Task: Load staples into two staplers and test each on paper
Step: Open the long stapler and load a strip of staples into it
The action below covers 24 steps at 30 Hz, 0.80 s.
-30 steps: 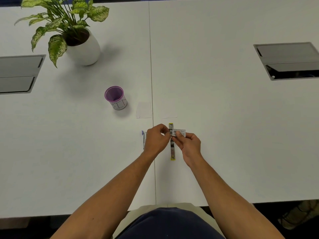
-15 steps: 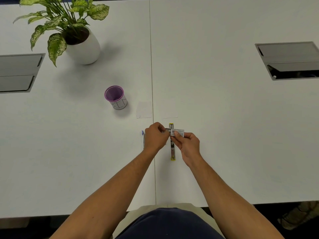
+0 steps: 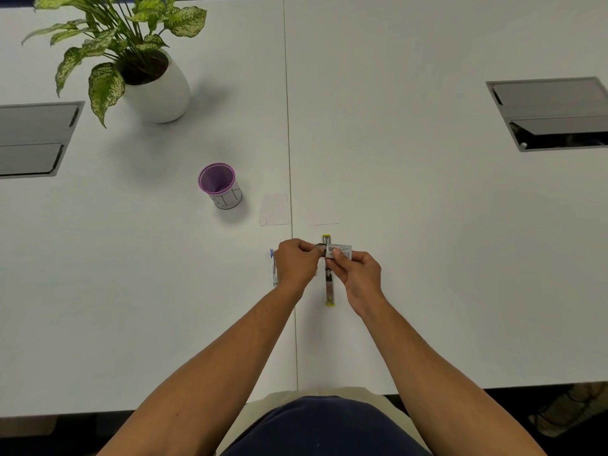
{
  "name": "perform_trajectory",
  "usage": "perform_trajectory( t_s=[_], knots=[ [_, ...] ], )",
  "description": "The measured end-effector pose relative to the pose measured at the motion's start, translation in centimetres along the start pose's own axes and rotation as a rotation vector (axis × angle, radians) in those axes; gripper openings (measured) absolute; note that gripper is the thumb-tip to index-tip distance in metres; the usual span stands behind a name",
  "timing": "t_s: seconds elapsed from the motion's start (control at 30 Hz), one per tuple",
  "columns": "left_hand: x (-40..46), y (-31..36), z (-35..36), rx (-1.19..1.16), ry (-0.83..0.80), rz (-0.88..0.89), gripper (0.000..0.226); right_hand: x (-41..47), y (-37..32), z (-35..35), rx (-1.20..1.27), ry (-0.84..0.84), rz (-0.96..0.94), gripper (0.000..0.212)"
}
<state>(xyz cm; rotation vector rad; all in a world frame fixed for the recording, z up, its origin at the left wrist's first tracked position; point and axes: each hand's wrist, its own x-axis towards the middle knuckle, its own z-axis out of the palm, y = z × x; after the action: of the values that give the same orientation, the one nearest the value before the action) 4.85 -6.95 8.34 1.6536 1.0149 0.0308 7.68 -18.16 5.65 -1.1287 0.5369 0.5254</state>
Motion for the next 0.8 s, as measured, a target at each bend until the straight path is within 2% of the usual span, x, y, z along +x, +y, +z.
perform_trajectory(
  t_s=[0.2, 0.37, 0.8],
  knots=[
    [0.29, -0.09, -0.09, -0.124, 0.037, -0.127, 0.018, 0.14, 0.00, -0.18, 0.013, 0.017, 0.003, 0.024],
    [0.41, -0.16, -0.24, -0.237, 0.036, -0.166, 0.017, 0.37, -0.08, -0.27, 0.032, 0.015, 0.006, 0.022],
    [-0.14, -0.45, 0.25, -0.255, 0.058, -0.065, 0.014, 0.25, 0.11, -0.05, 0.032, 0.003, 0.005, 0.025]
  ],
)
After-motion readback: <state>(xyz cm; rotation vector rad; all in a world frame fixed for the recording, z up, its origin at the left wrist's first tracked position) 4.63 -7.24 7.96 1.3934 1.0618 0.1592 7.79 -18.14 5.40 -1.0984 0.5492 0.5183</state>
